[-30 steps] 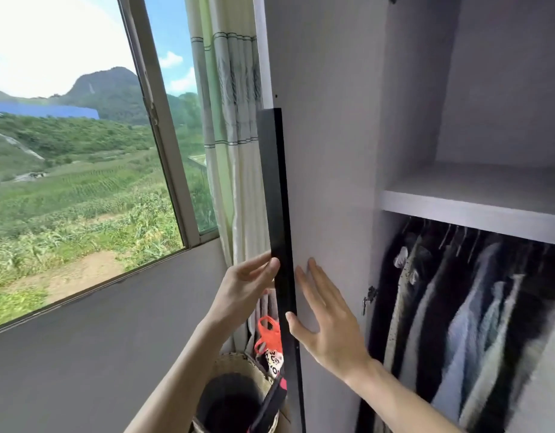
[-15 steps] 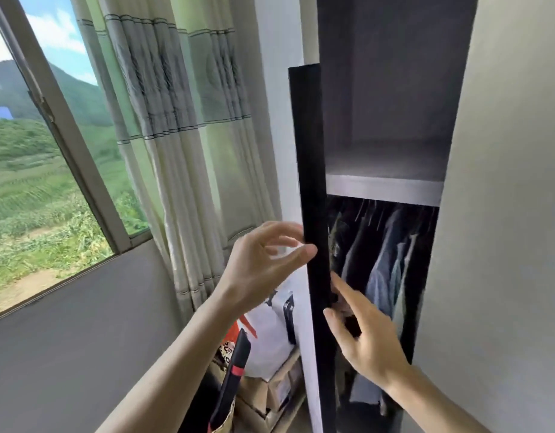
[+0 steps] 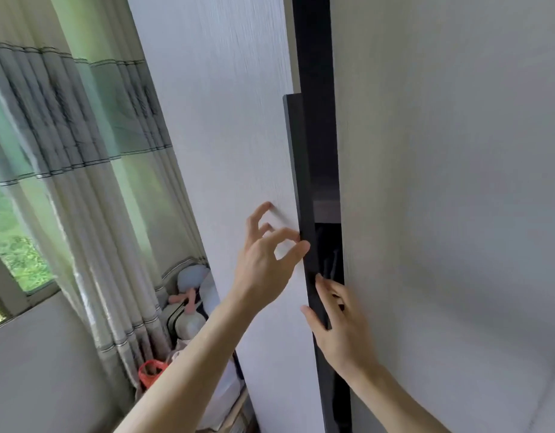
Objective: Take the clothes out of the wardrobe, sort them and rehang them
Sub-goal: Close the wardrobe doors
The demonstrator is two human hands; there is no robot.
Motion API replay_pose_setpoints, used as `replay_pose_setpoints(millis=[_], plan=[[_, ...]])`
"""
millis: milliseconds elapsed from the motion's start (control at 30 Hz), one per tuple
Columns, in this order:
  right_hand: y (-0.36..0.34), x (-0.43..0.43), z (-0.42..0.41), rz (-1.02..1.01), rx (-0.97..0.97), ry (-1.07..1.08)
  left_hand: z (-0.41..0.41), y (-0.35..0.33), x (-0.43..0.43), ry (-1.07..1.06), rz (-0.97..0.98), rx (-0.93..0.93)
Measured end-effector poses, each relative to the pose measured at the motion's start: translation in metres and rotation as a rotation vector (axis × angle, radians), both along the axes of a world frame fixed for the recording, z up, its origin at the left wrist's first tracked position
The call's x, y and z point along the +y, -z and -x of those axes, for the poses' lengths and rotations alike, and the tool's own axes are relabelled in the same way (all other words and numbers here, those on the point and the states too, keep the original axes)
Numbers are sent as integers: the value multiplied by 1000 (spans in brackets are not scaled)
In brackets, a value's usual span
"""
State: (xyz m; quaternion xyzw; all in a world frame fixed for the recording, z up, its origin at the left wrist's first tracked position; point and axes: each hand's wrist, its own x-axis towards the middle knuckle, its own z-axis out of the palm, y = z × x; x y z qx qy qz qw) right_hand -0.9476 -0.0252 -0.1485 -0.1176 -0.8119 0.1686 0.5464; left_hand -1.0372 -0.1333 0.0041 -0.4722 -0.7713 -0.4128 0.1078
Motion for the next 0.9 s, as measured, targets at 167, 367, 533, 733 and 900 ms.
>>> replay_pose_setpoints(millis=[167,367,533,733,900], plan=[[-6,5,12,-27,7,175,-2,1,22,-26,-8,-49],[-13,32,22,-13,-45,245,1,0,62,-105,-13,1],[-13,61,33,-44,-94,307,2,7,93,-166,-44,-6],[-15,87,33,-221,-84,488,7,7,114,-212,-48,13],[-13,110,31,-321,-172,507,12,7,127,-250,-7,76]])
